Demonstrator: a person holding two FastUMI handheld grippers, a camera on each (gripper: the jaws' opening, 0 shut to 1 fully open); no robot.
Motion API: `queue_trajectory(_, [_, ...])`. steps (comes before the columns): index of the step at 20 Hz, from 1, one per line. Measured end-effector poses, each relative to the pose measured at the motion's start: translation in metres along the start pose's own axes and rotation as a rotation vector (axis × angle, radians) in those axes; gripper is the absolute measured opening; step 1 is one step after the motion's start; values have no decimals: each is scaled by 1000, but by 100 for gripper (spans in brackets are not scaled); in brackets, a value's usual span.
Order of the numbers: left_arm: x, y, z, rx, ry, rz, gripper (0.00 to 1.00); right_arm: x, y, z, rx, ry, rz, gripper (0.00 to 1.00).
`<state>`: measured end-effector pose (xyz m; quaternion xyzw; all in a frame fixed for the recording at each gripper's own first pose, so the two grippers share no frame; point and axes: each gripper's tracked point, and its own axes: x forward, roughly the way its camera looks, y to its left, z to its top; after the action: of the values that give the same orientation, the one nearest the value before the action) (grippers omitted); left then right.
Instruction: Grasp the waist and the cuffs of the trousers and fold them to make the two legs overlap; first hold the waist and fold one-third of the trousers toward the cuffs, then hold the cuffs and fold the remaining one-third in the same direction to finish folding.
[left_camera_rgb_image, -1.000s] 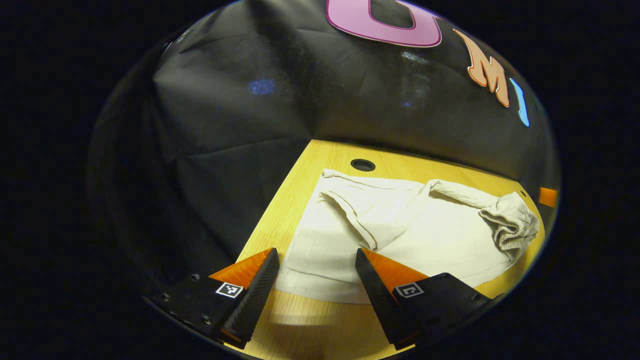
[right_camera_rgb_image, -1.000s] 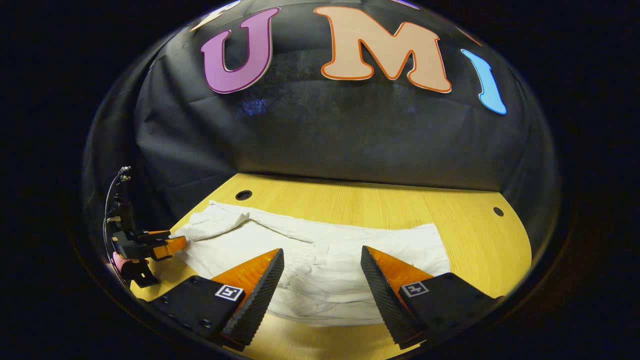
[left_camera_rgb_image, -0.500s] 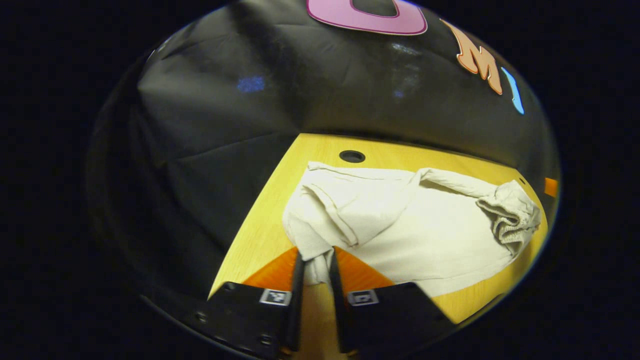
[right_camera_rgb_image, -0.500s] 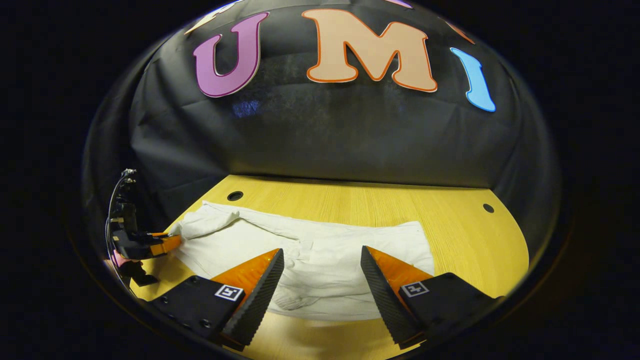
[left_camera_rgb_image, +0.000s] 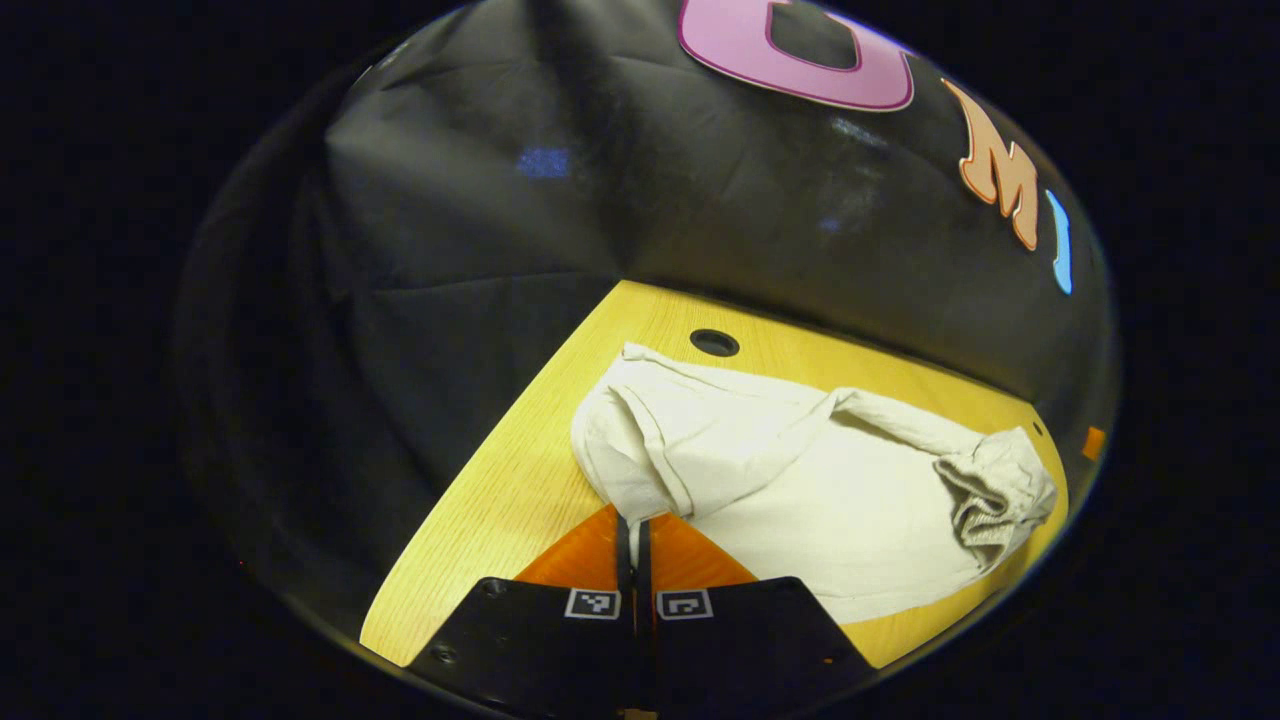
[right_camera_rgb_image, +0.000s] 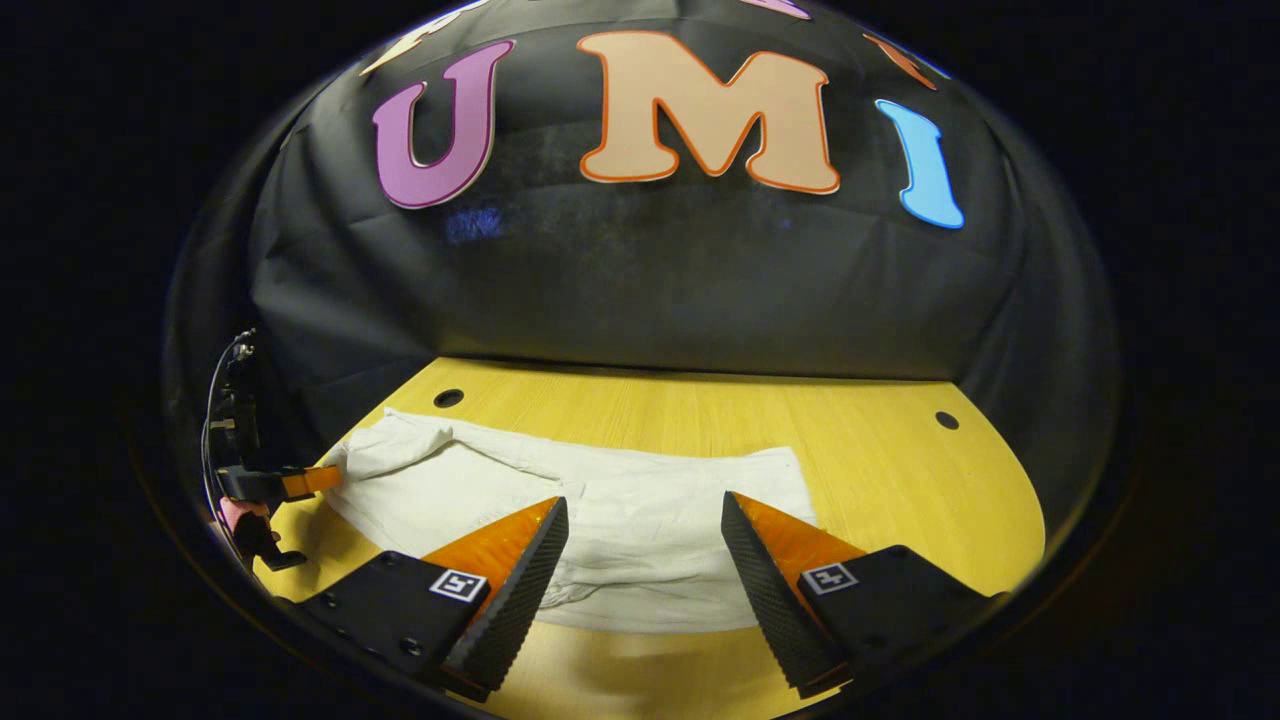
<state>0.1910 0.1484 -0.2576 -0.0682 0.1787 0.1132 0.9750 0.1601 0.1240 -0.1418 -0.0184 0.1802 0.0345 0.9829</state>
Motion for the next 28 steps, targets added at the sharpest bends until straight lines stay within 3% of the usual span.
queue_trajectory(7, [-26, -60, 43, 12, -67, -55, 0, -27, -45, 2, 5, 1, -19, 98])
queue_trajectory(15, [-61, -201, 93, 122, -153, -194, 0, -58, -98, -4, 5, -3, -18, 98])
queue_trajectory(21, [-88, -308, 98, 139, -163, -311, 0, -72, -142, -4, -4, -9, -29, 95])
queue_trajectory(28, [-99, -400, 77, 177, -139, -402, 0, -80, -191, -8, -12, -7, -58, 98])
